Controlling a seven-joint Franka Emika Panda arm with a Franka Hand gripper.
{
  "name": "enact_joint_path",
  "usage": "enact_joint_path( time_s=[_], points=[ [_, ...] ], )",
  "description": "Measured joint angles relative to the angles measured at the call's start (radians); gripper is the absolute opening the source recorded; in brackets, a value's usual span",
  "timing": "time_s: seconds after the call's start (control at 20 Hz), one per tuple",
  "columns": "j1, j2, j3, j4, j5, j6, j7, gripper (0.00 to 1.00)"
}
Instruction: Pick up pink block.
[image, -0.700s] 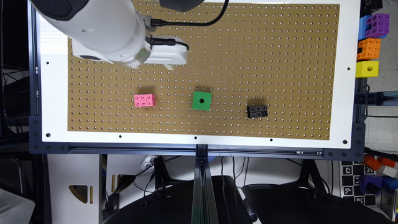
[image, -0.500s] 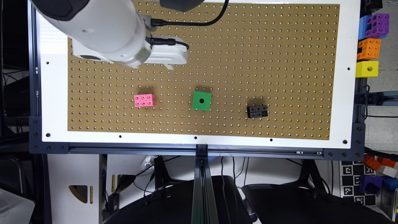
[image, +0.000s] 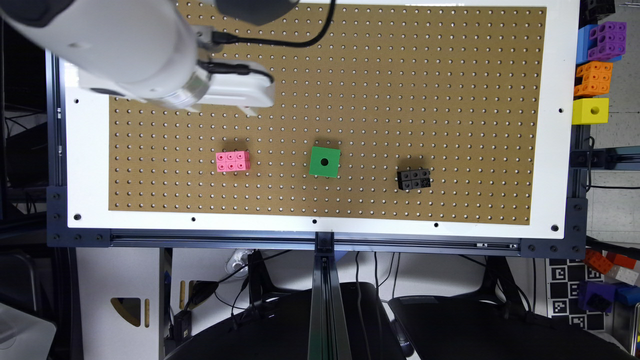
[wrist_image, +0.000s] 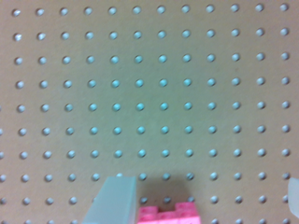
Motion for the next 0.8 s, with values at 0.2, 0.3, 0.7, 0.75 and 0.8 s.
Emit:
enact_joint_path(
  time_s=[0.2,0.3,0.7,0.75,0.8],
  points=[
    [-0.018,0.1,0.0,0.11,0.0,-0.002,-0.017,1.0],
    [-0.019,0.134,0.0,0.152,0.0,-0.008,-0.017,1.0],
    [-0.016,0.155,0.007,0.184,0.0,-0.019,-0.017,1.0],
    [-0.016,0.155,0.009,0.184,0.0,-0.019,-0.017,1.0],
    [-0.016,0.157,0.01,0.184,0.0001,-0.019,-0.017,1.0]
  ],
)
